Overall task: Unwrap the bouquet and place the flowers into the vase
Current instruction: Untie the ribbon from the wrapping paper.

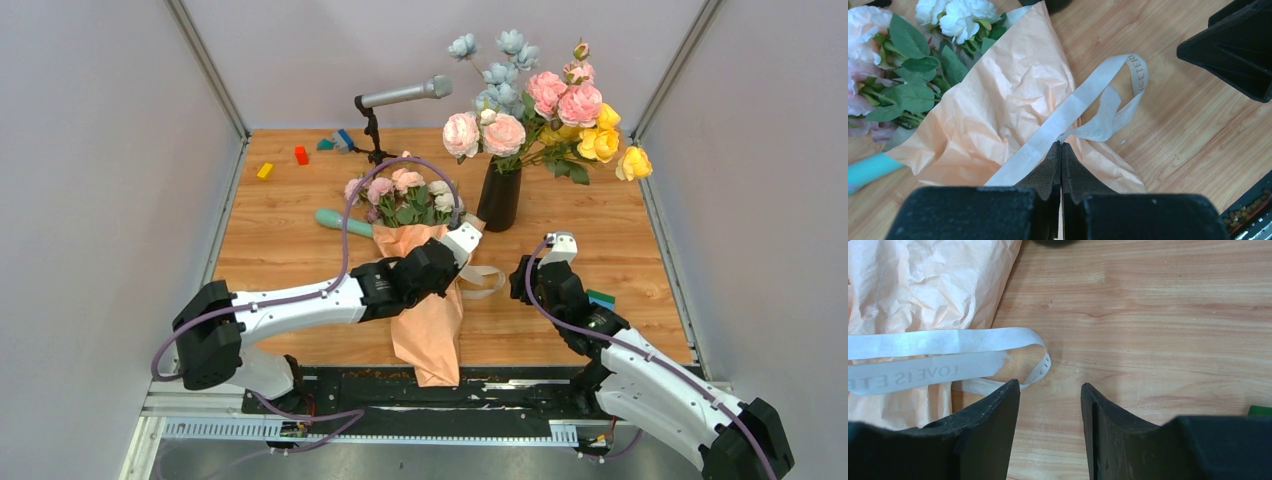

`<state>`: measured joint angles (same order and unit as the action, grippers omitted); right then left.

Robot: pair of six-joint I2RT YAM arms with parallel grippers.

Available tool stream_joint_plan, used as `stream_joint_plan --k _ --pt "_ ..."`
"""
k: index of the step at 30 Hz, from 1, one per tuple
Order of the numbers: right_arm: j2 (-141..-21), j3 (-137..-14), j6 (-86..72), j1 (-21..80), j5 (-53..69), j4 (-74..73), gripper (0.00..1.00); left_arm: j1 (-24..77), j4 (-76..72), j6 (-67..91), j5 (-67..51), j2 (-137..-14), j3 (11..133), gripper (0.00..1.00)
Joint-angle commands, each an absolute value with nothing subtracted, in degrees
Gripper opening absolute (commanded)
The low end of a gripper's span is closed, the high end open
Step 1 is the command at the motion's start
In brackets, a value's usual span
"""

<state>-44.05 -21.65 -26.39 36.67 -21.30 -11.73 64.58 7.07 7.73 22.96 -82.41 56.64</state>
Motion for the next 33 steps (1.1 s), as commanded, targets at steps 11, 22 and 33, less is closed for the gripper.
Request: stream_joint_plan --k 11,22,33 --pt "-44.90 -24.91 -18.05 36.39 -8.89 -5.71 0.51 51.20 14.21 20.83 16.78 -63.18 47.03 0.00" --pt "-55.07 -31.83 -9.29 40.37 7.19 2.79 0.64 29.66 25.42 28.47 0.16 -51.57 44.56 0.00" --pt "-66.45 -42.57 -0.43 47.57 11.25 2.59 0.84 13.42 34.47 23.38 -13.85 -54.93 46.90 0.00"
